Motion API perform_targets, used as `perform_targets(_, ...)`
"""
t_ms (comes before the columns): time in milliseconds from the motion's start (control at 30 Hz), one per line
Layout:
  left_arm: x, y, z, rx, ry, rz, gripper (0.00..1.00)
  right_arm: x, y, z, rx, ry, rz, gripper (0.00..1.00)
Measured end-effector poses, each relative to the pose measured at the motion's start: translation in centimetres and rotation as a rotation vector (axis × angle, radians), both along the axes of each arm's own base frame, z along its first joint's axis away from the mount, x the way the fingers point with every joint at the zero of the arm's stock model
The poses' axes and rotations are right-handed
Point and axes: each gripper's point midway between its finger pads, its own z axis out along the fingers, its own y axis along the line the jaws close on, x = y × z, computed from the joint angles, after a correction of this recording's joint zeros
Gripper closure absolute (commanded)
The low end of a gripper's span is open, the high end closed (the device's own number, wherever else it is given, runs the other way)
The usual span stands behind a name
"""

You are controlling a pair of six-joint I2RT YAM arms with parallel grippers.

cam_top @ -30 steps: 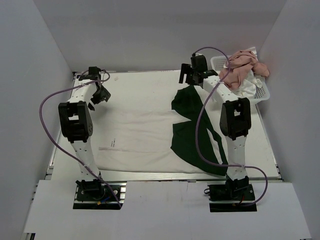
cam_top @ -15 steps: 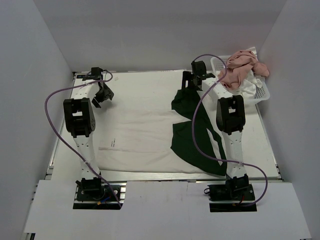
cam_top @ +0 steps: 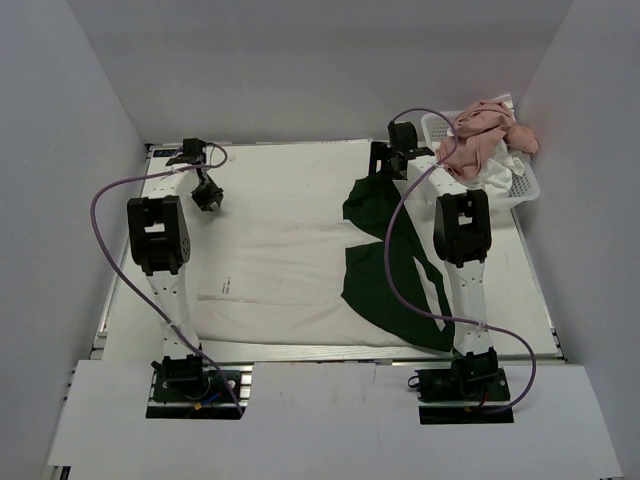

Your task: Fold and stack the t-shirts

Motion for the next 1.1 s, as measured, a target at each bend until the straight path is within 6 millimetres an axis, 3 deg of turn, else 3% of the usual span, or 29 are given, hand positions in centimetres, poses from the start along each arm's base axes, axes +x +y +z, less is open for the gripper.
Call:
perform_targets(133, -1.1, 0.1, -0.1, 0.024, 0.016, 0.008, 0.54, 0.0, 0.0, 0.0, -0.001, 0.0, 0.001, 0.09)
perform_targets(400, -4.3, 0.8, -0.4, 0.114, 0.092, 0.029, 0.53, 0.0, 0.0, -0.4, -0.004, 0.005, 0.001, 0.09)
perform_targets(533, -4.7, 0.1, -0.5, 0.093, 0.095, 0.01, 0.84, 0.0, 0.0, -0.7, -0.004, 0.01, 0.0, 0.09)
perform_targets(567, -4.7, -0.1, -0.5, 0.081, 0.094, 0.0, 1.0, 0.0, 0.0, -0.8, -0.003, 0.01, 0.001, 0.09)
perform_targets(767, -4.3, -1.3, -0.4, 0.022, 0.07, -0.051, 1.0, 0.6, 0.3, -1.8, 0.0, -0.003, 0.013, 0.11)
perform_targets(800, -4.3, -1.5, -0.3, 0.015, 0.063, -0.054, 1.0, 0.7, 0.3, -1.7, 0.002, -0.007, 0.013, 0.19)
perform_targets(867, -4.4, -1.7, -0.3, 0.005, 0.051, -0.059, 1.0, 0.9, 0.5, -1.7, 0.01, -0.016, 0.017, 0.47)
perform_targets(900, -4.4, -1.8, -0.3, 0.001, 0.046, -0.062, 1.0, 0.9, 0.7, -1.7, 0.02, -0.017, 0.018, 0.65)
perform_targets(933, -4.5, -1.8, -0.2, -0.001, 0.044, -0.063, 1.0, 0.9, 0.8, -1.6, 0.024, -0.019, 0.027, 0.92)
perform_targets(967, -4.5, -1.9, -0.2, -0.003, 0.04, -0.063, 1.0, 1.0, 1.0, -1.6, 0.033, -0.024, 0.034, 1.0)
perform_targets(1100, -5.0, -2.1, -0.1, -0.012, 0.038, -0.069, 1.0, 1.1, 2.3, -1.3, 0.081, -0.049, 0.096, 1.0)
